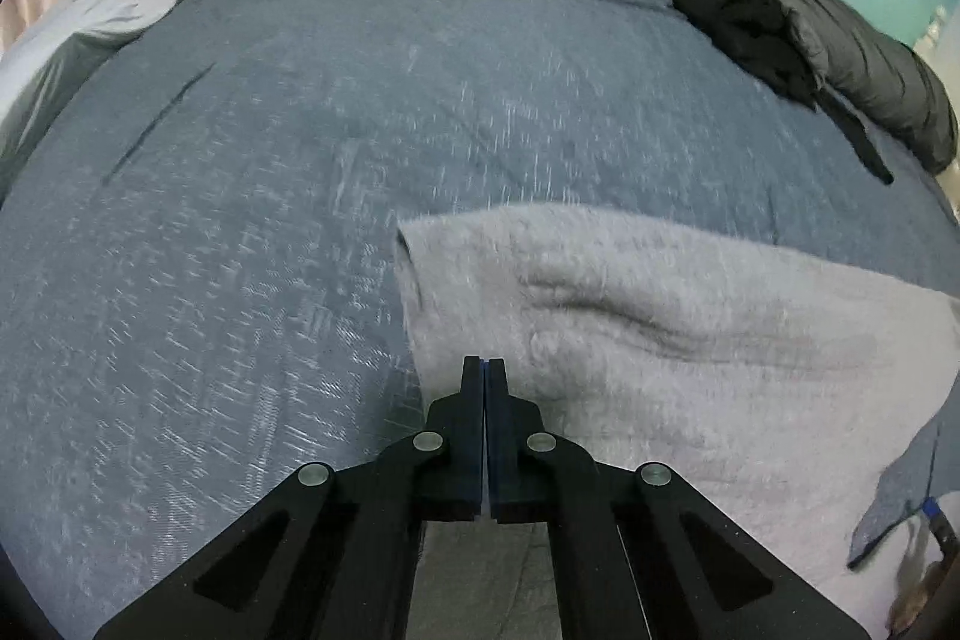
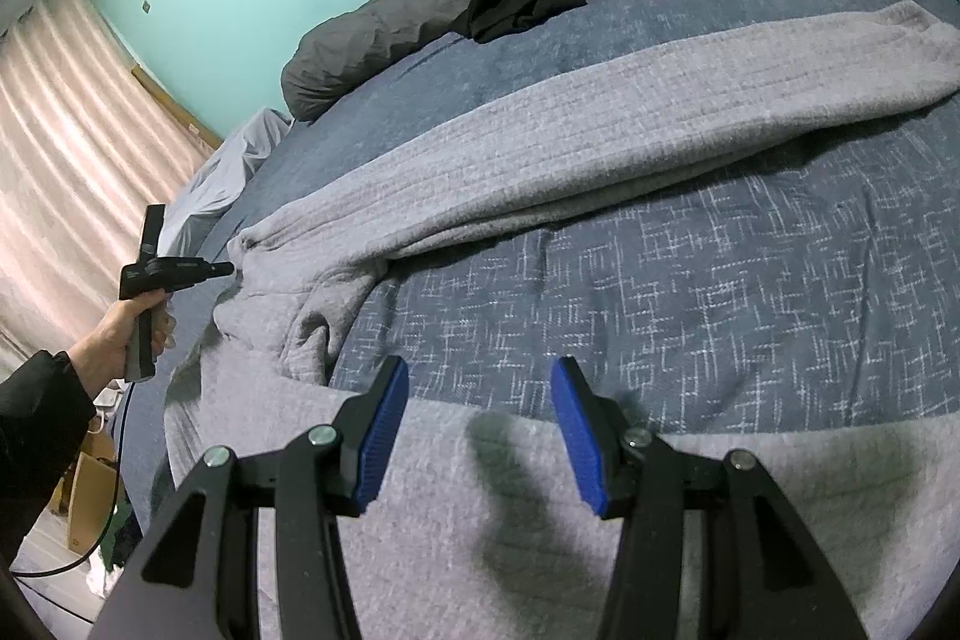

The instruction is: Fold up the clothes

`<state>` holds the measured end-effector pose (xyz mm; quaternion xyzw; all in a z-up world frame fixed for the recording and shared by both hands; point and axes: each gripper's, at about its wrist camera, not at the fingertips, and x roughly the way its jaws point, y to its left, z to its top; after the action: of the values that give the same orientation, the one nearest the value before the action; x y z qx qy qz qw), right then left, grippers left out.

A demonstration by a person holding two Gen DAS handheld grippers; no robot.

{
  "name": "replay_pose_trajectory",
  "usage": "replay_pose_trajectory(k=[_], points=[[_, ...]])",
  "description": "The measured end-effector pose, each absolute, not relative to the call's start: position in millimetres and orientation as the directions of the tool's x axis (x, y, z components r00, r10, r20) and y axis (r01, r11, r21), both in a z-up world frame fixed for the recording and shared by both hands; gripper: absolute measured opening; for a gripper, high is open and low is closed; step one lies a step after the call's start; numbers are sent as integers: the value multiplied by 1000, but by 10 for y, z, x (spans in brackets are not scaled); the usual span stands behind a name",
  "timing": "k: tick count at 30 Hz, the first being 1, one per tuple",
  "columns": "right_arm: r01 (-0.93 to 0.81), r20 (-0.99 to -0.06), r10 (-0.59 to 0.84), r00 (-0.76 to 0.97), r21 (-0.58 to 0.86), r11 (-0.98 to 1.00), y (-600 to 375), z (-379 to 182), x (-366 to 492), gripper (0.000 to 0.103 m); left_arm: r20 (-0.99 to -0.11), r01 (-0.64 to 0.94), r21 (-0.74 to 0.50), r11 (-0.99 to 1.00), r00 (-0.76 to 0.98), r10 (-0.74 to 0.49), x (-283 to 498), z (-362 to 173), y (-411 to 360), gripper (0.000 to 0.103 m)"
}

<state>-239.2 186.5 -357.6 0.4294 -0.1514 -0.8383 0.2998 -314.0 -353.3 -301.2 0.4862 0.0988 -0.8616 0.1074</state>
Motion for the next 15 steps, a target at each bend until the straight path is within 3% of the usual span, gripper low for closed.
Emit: replay_pose_trajectory(k=[3,4,5,6,15], points=[[367,-625,-635,-454,518,-772,1878,-3569,-2395,50,-855,237,-83,-968,-516,-54,-3161,-2884,-3270,4],[365,-624,-636,-455,521,-772,1882,-3566,-2397,50,-862,204,-100,-974,-506,-18,-3199,-2885,-3138,20],[365,-622,-636,-457,521,-772,1888,-3558,-2398,50,-866,174,-109,-979,-500,7,-3236,-2897,-3004,45],[364,-620,-635,-460,521,-772,1895,-3549,-2399,50,-869,146,-116,-982,-494,30,-3274,-2912,-2869,52],[374,-611,-635,-474,513,-773,1948,-3488,-2402,50,-877,5,-74,-997,-477,63,-3806,-3104,-1956,52]])
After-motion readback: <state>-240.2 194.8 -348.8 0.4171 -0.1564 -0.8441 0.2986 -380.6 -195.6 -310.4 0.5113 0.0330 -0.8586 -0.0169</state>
